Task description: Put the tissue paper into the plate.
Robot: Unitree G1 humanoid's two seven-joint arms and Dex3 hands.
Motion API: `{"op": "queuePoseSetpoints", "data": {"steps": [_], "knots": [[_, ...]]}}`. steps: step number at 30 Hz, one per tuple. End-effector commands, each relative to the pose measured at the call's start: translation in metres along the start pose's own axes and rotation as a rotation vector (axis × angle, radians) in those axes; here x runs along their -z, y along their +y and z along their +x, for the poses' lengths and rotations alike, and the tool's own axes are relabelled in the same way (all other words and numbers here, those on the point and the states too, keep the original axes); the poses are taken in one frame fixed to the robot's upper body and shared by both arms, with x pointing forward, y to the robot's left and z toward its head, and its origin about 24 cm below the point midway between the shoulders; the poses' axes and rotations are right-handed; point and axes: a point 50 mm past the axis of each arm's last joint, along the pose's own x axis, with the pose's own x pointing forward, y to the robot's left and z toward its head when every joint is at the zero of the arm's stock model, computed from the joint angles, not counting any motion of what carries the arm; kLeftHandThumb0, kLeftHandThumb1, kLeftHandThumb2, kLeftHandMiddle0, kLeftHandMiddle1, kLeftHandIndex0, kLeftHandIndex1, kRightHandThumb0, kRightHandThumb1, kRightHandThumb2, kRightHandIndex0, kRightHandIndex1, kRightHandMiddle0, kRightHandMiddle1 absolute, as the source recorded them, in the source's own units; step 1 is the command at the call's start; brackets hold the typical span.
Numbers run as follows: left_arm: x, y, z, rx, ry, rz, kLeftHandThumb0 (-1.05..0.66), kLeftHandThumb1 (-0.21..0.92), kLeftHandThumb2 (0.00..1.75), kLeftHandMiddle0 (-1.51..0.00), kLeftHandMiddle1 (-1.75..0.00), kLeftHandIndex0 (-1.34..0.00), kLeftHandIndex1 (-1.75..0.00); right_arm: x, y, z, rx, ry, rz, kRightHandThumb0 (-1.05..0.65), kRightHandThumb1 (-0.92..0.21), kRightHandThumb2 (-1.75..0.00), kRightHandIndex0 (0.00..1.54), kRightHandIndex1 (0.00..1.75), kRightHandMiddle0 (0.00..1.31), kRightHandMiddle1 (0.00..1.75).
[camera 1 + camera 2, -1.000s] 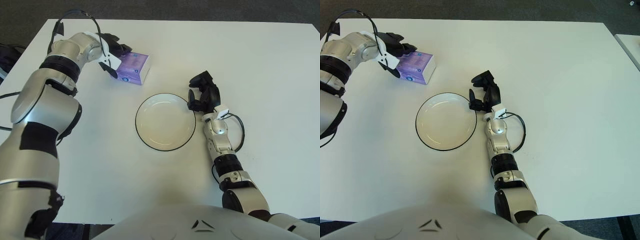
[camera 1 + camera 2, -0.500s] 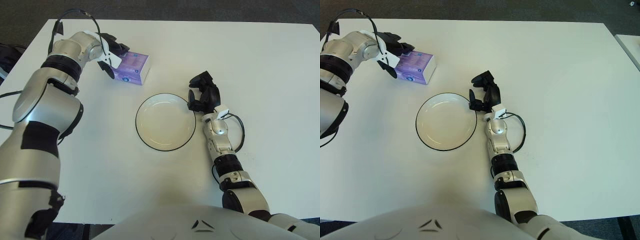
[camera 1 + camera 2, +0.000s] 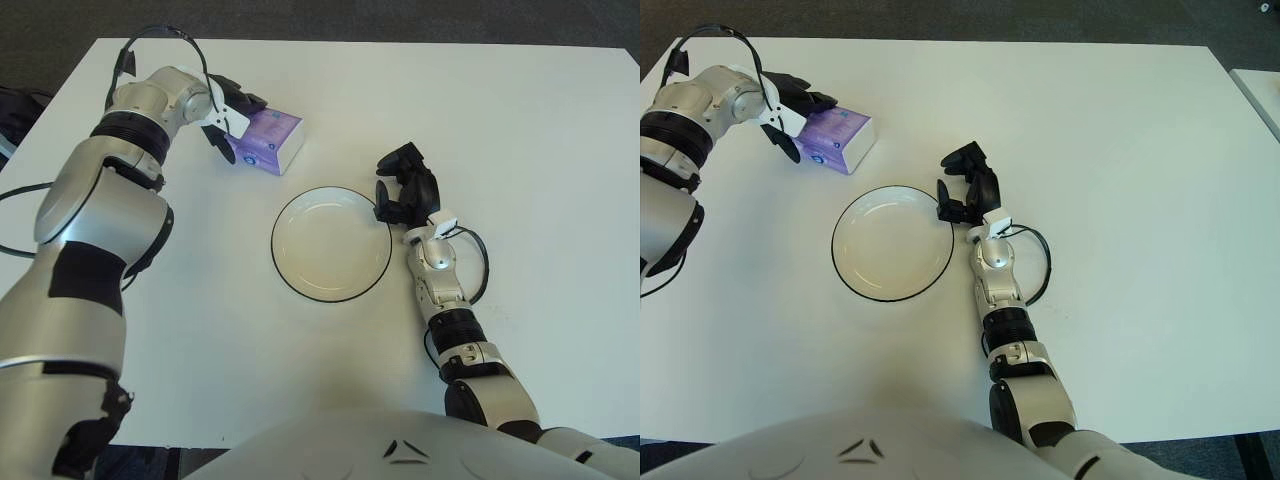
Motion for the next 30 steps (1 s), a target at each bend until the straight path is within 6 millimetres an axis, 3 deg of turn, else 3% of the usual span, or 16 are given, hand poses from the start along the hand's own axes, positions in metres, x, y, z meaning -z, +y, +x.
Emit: {"op": "queuePoseSetpoints", "data": {"steps": [1, 30], "knots": [[0.001, 0.002, 0.0, -0.038, 0.003, 0.008, -1.05, 0.83, 0.01, 0.0, 0.0, 0.0, 0.0, 0.045, -0.013, -0.048, 0.074, 0.239, 0.029, -0.01, -0.41, -1.17, 0.61, 1.68, 0.37, 1.63], [0.002, 0.014, -0.008, -0.491, -0.049, -0.057, -1.05, 0.85, 0.02, 0.0, 0.0, 0.0, 0.0, 0.048, -0.012, -0.049, 0.081, 0.255, 0.034, -0.01, -0.4, -1.17, 0.6, 1.7, 0.38, 1.62]]}}
